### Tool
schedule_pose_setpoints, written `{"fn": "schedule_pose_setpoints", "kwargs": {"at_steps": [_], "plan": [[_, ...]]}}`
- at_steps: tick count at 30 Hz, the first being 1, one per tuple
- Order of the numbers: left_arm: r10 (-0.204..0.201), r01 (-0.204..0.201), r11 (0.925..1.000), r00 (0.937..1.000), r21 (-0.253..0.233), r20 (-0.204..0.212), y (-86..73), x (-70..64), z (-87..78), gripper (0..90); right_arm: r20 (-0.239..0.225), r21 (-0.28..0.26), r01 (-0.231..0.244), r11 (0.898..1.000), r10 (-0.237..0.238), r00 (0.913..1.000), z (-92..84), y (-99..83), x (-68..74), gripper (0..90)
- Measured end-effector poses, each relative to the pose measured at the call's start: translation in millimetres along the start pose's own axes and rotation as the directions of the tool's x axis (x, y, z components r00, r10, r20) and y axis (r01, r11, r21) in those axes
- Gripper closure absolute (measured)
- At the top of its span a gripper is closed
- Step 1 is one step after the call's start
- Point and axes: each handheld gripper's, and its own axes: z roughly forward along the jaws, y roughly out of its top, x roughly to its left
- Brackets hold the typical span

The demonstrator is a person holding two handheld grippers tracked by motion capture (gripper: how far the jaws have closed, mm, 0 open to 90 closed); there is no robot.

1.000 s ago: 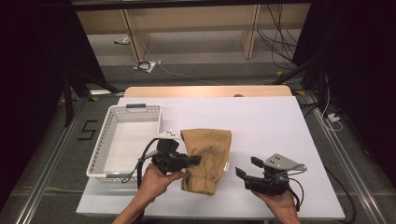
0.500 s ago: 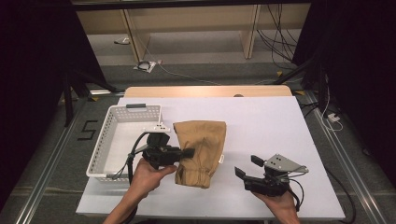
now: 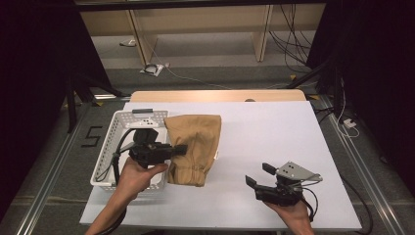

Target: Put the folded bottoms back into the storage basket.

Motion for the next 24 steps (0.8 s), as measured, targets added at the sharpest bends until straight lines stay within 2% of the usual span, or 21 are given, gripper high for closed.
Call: {"fn": "schedule_pose_setpoints", "kwargs": {"at_steps": [5, 24], "plan": [[0.004, -0.004, 1.0, 0.9998, -0.007, -0.018, 3.0, 5.1, -11.6, 84.5, 0.0, 0.002, 0.0, 1.0, 0.0, 1.0, 0.4, 0.0, 0.0, 26.2], [-0.036, 0.033, 0.9979, 0.9975, -0.055, -0.061, 5.0, 30.2, -54.9, 84.5, -0.002, 0.008, 0.001, 1.0, -0.001, 1.0, 1.9, -0.4, -0.7, 26.3]]}}
